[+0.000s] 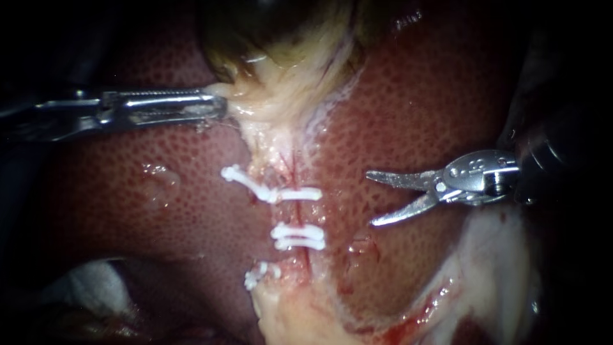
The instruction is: Go to the cutting position right tube
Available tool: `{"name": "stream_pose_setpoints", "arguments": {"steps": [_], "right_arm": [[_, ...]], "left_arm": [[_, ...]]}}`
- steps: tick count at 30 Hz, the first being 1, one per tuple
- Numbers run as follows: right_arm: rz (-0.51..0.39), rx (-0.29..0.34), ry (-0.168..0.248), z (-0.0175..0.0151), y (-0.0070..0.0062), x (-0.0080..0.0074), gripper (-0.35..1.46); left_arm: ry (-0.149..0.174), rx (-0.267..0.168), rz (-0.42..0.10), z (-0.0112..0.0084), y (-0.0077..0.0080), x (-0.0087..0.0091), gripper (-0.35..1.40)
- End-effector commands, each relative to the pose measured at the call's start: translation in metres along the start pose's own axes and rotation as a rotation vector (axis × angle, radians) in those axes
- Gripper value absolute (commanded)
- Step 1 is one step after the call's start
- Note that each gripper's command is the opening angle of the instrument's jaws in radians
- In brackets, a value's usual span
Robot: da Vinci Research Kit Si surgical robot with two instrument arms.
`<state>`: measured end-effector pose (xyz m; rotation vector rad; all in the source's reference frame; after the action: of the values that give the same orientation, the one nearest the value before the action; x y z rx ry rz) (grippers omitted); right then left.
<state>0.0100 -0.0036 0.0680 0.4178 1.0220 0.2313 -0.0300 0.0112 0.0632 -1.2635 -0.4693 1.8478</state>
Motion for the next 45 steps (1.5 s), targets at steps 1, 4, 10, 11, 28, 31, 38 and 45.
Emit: {"name": "stream_pose_setpoints", "arguments": {"steps": [1, 4, 10, 11, 28, 31, 38, 45], "right_arm": [[0.0, 0.0, 0.0, 0.0, 0.0, 0.0, 1.43], [0.0, -0.001, 0.0, 0.0001, 0.0, 0.0, 1.43], [-0.001, -0.002, 0.0, 0.0004, 0.0, -0.0001, 1.43], [-0.002, -0.003, 0.0, 0.0005, 0.0, -0.0002, 1.43], [0.041, 0.065, -0.026, 0.0088, -0.0002, -0.0066, 1.43], [0.052, 0.083, -0.032, 0.0109, -0.0003, -0.0079, 1.43], [0.07, 0.108, -0.035, 0.0139, -0.0004, -0.008, 1.43], [0.079, 0.12, -0.028, 0.0153, -0.0005, -0.0071, 1.43]], "left_arm": [[0.008, 0.001, 0.006, -0.0003, 0.0003, 0.0004, -0.35], [0.014, 0.003, 0.009, -0.0006, 0.001, 0.0007, -0.35], [0.014, 0.005, 0.009, -0.0006, 0.0012, 0.0006, -0.35], [0.014, 0.005, 0.009, -0.0006, 0.0012, 0.0006, -0.35], [0.015, 0.007, 0.011, -0.0004, 0.0012, 0.0003, -0.35], [0.015, 0.007, 0.011, -0.0004, 0.0012, 0.0003, -0.35], [0.016, 0.008, 0.011, -0.0003, 0.0013, 0.0002, -0.35], [0.016, 0.009, 0.011, -0.0002, 0.0013, 0.0002, -0.35]]}}
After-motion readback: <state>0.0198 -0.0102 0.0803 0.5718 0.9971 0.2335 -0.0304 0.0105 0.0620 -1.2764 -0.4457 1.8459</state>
